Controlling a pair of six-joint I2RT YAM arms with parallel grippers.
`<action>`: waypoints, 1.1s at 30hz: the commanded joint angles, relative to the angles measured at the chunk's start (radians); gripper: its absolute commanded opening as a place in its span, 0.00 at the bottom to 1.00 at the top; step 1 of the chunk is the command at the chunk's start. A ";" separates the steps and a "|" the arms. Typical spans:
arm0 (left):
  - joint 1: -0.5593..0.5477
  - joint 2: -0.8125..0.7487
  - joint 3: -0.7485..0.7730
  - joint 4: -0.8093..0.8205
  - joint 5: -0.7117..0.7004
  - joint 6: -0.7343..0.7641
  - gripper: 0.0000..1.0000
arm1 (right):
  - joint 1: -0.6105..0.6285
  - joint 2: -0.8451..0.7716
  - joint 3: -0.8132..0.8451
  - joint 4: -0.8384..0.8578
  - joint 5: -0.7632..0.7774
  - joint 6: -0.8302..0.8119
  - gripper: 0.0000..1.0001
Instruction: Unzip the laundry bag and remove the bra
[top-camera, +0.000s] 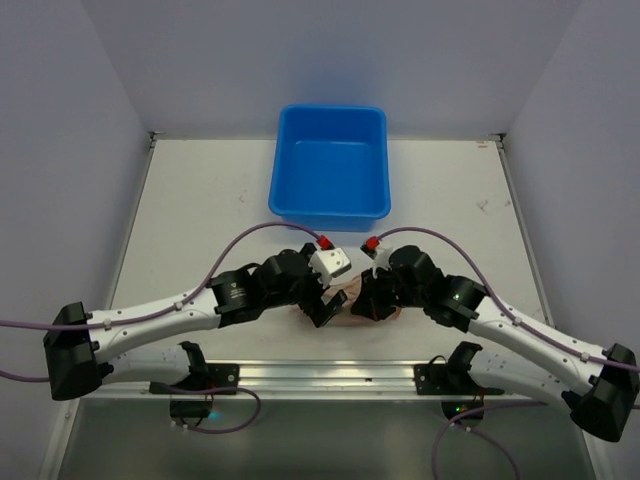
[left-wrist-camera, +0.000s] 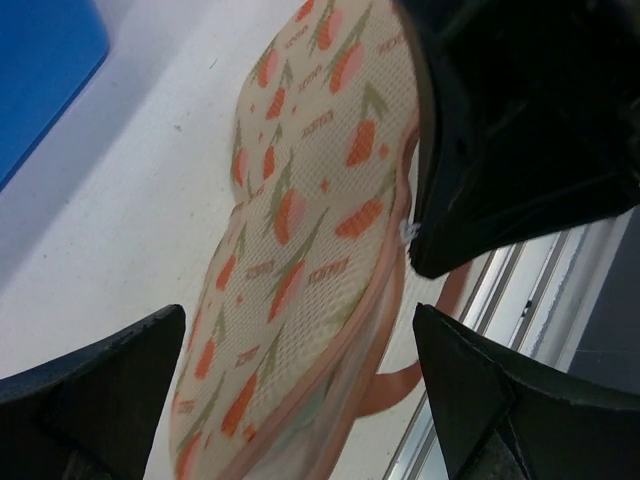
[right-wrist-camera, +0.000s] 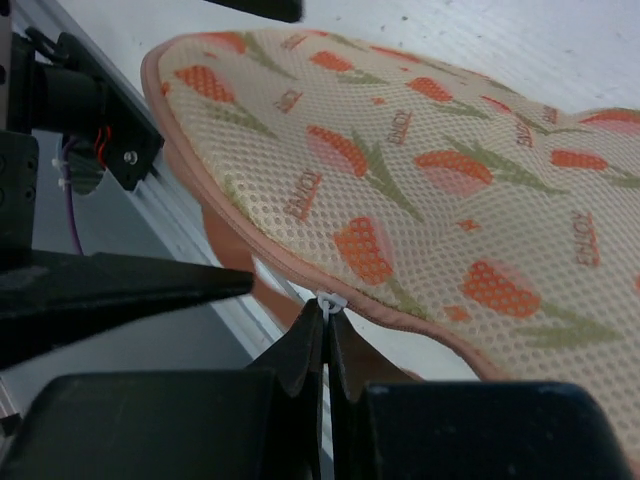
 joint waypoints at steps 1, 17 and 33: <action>0.000 0.058 0.062 0.050 0.093 0.046 1.00 | 0.046 0.049 0.064 0.095 -0.017 0.017 0.00; -0.001 0.116 0.016 0.078 0.081 0.046 0.04 | 0.053 0.036 0.046 0.064 0.043 0.033 0.00; 0.022 0.066 -0.037 -0.089 -0.388 -0.107 0.00 | -0.075 -0.182 -0.032 -0.091 0.115 0.084 0.00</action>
